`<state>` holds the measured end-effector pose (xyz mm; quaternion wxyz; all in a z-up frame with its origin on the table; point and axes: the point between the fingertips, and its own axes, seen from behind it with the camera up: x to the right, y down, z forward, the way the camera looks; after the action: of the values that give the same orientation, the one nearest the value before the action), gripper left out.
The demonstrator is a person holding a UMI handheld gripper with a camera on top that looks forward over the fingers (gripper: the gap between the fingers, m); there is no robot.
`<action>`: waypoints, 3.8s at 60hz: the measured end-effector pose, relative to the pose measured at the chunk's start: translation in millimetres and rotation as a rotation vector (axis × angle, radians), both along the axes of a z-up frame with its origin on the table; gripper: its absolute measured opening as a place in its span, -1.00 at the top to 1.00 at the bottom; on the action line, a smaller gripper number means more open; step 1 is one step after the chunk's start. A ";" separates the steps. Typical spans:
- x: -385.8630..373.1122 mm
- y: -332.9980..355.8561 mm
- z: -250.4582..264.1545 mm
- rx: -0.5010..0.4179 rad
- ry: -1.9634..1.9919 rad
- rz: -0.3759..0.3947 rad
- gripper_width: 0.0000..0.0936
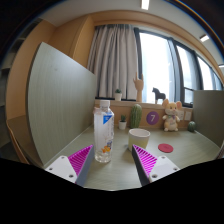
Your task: Pour water
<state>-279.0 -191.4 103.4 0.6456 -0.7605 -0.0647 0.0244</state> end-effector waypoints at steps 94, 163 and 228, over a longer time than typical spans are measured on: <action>-15.9 186.5 87.7 0.068 1.396 -0.067 0.22; 22.1 238.1 139.9 0.133 1.854 -0.012 0.19; 280.0 235.4 13.4 -0.020 0.007 -0.488 0.19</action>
<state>1.0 44.0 116.8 0.6250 -0.7599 0.1235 -0.1291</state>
